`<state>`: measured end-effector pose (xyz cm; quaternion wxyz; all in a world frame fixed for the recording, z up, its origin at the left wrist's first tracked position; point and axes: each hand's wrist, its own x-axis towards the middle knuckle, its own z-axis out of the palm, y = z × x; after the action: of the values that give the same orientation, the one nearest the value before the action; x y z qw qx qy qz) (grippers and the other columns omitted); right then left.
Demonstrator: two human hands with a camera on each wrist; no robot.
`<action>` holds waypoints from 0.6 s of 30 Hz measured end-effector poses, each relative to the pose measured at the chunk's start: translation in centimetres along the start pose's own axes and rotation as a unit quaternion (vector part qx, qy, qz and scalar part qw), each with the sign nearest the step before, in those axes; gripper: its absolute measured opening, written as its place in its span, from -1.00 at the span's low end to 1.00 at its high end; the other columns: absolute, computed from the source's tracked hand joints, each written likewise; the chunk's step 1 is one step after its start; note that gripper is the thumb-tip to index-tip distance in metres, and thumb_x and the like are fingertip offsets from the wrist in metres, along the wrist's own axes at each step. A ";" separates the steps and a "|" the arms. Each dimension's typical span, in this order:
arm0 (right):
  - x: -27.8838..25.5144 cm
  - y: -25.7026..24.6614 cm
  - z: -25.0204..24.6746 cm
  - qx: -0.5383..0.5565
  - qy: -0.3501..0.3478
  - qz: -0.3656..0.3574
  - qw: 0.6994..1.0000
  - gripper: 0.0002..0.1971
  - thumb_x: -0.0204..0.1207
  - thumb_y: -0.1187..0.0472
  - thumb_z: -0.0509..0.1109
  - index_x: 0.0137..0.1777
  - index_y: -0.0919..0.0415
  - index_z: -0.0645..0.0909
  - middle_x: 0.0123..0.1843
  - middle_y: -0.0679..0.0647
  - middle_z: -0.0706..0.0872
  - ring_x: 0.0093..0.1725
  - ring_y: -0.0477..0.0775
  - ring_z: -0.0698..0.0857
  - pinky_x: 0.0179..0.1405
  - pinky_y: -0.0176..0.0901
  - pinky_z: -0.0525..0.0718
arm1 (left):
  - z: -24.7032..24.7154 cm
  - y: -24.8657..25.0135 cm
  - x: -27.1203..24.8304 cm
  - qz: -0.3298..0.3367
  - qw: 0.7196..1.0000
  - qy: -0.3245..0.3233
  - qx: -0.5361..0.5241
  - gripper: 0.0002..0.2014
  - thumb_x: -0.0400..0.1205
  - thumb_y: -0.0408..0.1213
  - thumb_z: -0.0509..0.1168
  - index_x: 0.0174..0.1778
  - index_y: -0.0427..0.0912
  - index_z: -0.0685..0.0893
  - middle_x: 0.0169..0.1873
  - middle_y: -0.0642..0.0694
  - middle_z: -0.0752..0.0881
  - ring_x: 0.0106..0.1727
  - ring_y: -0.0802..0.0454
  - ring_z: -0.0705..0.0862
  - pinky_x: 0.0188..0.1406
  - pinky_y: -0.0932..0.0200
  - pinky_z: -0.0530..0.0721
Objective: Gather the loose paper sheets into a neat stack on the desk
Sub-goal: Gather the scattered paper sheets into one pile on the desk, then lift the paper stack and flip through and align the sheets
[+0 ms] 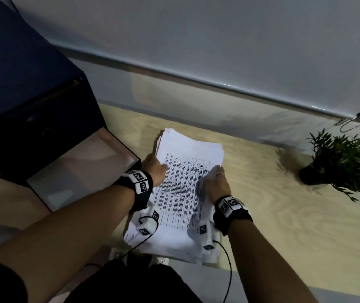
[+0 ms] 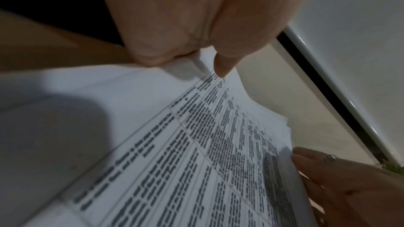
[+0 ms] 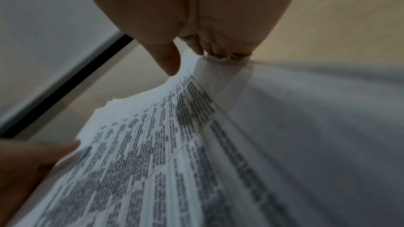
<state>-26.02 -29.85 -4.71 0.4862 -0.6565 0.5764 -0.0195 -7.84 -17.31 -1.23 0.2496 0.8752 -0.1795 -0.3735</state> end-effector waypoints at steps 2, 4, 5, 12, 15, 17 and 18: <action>-0.2 -0.1 0.1 -0.008 0.040 -0.012 0.999 -0.27 0.62 0.01 0.33 0.70 0.17 0.10 0.59 0.15 0.39 0.60 0.21 0.37 0.55 -0.13 0.27 | 0.2 -0.8 0.0 -0.008 1.000 0.022 -0.014 -0.43 0.54 0.05 0.34 0.28 -0.34 0.51 0.22 -0.13 0.65 0.17 -0.19 0.68 0.11 0.01 0.67; -0.3 1.1 0.1 -0.016 0.066 -0.029 0.997 -0.35 0.57 0.13 0.38 0.63 0.10 0.25 0.51 0.13 0.45 0.49 0.14 0.45 0.46 -0.18 0.33 | 0.2 -1.3 -0.2 -0.016 1.000 0.005 0.018 -0.35 0.58 0.12 0.33 0.40 -0.34 0.53 0.33 -0.19 0.63 0.28 -0.22 0.66 0.17 0.06 0.63; -0.7 1.2 0.2 -0.029 0.068 -0.040 0.997 -0.43 0.44 0.02 0.44 0.46 -0.11 0.39 0.32 0.08 0.50 0.31 0.07 0.51 0.35 -0.18 0.39 | 0.2 -1.5 -0.2 -0.013 0.999 -0.003 0.032 -0.35 0.61 0.13 0.29 0.45 -0.33 0.50 0.39 -0.21 0.59 0.33 -0.23 0.64 0.16 0.08 0.61; -2.2 -1.0 -2.7 0.098 0.074 -0.053 0.991 0.08 0.24 0.09 0.71 0.65 0.21 0.11 0.57 0.18 0.43 0.45 0.19 0.55 0.42 0.13 0.55 | -2.5 -0.6 -1.7 0.128 0.972 0.026 -0.194 -0.51 0.55 0.02 0.35 0.24 -0.28 0.64 0.20 -0.19 0.75 0.25 -0.15 0.69 0.36 -0.13 0.60; -4.5 -4.8 -4.8 0.237 0.058 -0.100 0.965 -0.35 0.32 0.31 0.65 0.41 0.29 0.52 0.03 0.10 0.82 -0.04 0.12 0.80 -0.10 -0.03 0.74 | -5.1 0.5 -2.5 0.186 0.923 -0.003 -0.338 -0.77 0.60 -0.23 0.39 0.16 -0.14 0.71 0.12 -0.10 0.80 0.23 -0.11 0.74 0.40 -0.23 0.58; -6.5 -7.5 -5.9 0.290 0.052 -0.151 0.944 -0.63 0.38 0.40 0.58 0.19 0.44 0.66 -0.25 -0.01 0.85 -0.25 0.01 0.81 -0.37 -0.18 0.74 | -7.2 1.9 -3.6 0.232 0.902 0.002 -0.364 -0.80 0.63 -0.30 0.38 0.17 -0.18 0.71 0.11 -0.11 0.81 0.23 -0.10 0.74 0.41 -0.22 0.57; -7.4 -8.7 -6.4 0.312 0.055 -0.184 0.930 -0.70 0.39 0.44 0.56 0.12 0.49 0.69 -0.32 -0.05 0.85 -0.31 -0.08 0.80 -0.40 -0.25 0.73 | -8.1 2.6 -4.1 0.259 0.894 0.011 -0.366 -0.78 0.64 -0.29 0.37 0.19 -0.24 0.70 0.12 -0.12 0.81 0.22 -0.08 0.75 0.40 -0.18 0.59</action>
<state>-25.81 -29.22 8.34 0.6223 -0.5640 0.4356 -0.3238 -4.85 -14.88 7.40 0.6419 0.6487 -0.2480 -0.3249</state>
